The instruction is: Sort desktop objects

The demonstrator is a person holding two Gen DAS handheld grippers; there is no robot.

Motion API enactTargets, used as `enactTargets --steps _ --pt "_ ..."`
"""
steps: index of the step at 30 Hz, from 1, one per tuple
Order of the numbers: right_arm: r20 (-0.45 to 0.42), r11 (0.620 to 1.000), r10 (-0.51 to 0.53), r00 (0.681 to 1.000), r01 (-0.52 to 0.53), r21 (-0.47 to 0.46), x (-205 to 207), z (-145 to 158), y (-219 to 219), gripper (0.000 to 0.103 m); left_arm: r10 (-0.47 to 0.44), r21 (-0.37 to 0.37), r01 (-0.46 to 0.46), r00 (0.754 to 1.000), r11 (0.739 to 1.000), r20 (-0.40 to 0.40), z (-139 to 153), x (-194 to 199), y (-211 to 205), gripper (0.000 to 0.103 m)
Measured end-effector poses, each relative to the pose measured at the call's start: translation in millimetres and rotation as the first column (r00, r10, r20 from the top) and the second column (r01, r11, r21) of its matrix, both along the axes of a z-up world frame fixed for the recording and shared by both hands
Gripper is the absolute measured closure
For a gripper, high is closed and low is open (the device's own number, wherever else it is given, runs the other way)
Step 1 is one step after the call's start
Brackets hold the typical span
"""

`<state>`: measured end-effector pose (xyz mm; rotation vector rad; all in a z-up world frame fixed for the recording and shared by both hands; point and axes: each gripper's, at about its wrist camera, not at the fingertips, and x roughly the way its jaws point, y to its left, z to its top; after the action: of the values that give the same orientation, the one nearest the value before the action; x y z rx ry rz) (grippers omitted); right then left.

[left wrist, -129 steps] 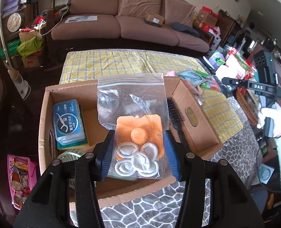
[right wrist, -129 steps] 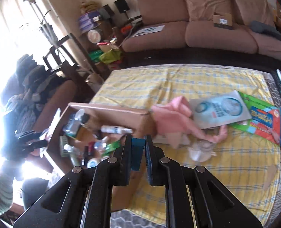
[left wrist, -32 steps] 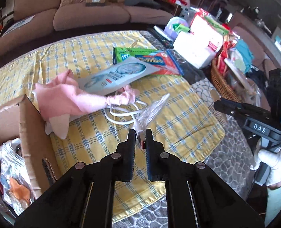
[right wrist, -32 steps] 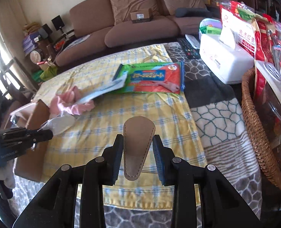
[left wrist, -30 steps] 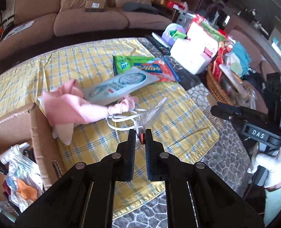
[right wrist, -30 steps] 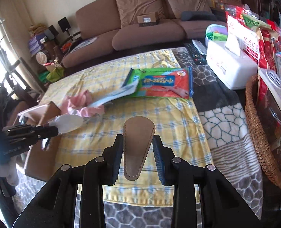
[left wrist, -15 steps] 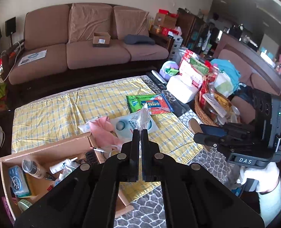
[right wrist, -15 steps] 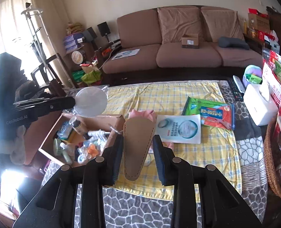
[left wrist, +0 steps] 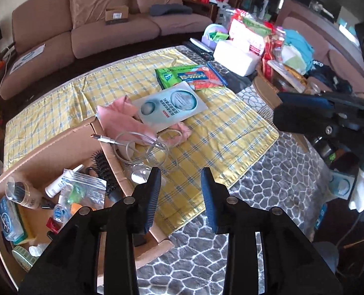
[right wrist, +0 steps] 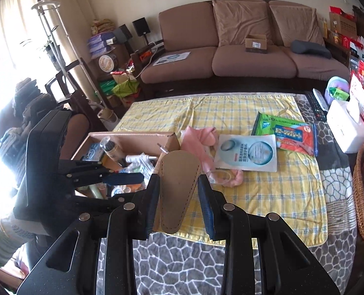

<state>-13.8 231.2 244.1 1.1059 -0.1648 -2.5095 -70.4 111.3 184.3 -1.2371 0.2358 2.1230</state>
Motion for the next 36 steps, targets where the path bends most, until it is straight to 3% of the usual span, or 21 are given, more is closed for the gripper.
enactTargets --steps 8,11,13,16,20,22,24,26,27,29,31,33,36 --pt "0.017 0.999 -0.003 1.000 0.004 -0.035 2.2 -18.0 20.5 0.071 0.044 0.008 -0.044 0.999 0.999 0.014 -4.9 -21.2 -9.6 0.071" --pt "0.020 0.998 -0.007 1.000 0.008 -0.058 2.2 -23.5 23.8 0.071 -0.002 -0.041 0.003 1.000 0.999 0.018 -17.6 -15.6 2.9 0.061" --pt "0.025 0.998 -0.008 1.000 0.010 -0.067 4.1 -27.6 25.7 0.071 -0.058 -0.126 0.057 0.998 0.990 -0.008 -29.4 -10.5 18.7 0.058" --pt "0.035 0.997 -0.008 0.999 0.010 -0.074 9.1 -34.7 30.1 0.071 -0.190 -0.285 0.163 0.979 0.945 -0.068 -45.0 -4.2 45.2 0.058" --pt "0.044 0.997 -0.018 0.999 0.021 -0.079 15.0 -42.4 40.9 0.071 -0.369 -0.510 0.263 0.922 0.819 -0.116 -70.4 -3.9 73.5 0.058" --pt "0.044 0.997 -0.020 0.999 0.024 -0.078 17.7 -44.5 45.8 0.071 -0.419 -0.553 0.287 0.899 0.782 -0.125 -78.1 -6.8 79.5 0.058" --pt "0.047 0.996 -0.019 0.999 0.023 -0.082 19.4 -47.7 50.9 0.071 -0.463 -0.546 0.338 0.880 0.766 -0.106 -82.8 -9.7 83.3 0.058" --pt "0.054 0.996 -0.020 0.998 0.025 -0.082 19.0 -52.1 54.6 0.071 -0.468 -0.548 0.362 0.882 0.754 -0.061 -91.6 -15.1 86.6 0.058" --pt "0.058 0.996 -0.021 0.998 0.026 -0.084 17.6 -54.6 56.2 0.071 -0.468 -0.548 0.374 0.883 0.748 -0.037 -96.7 -17.0 87.9 0.060" --pt "0.069 0.996 -0.024 0.997 0.030 -0.088 14.6 -59.9 59.0 0.071 -0.474 -0.562 0.389 0.881 0.730 -0.006 -106.5 -19.1 89.7 0.083" --pt "0.077 0.995 -0.026 0.997 0.033 -0.094 12.1 -64.5 59.9 0.071 -0.478 -0.562 0.412 0.878 0.718 0.032 -115.1 -16.2 89.1 0.100" --pt "0.083 0.995 -0.025 0.996 0.033 -0.096 10.4 -68.1 58.9 0.071 -0.494 -0.554 0.430 0.869 0.713 0.038 -117.1 -8.8 87.8 0.100" --pt "0.090 0.995 -0.020 0.996 0.029 -0.095 8.5 -71.0 54.5 0.071 -0.496 -0.509 0.450 0.867 0.734 0.052 -112.5 -0.5 84.8 0.100"
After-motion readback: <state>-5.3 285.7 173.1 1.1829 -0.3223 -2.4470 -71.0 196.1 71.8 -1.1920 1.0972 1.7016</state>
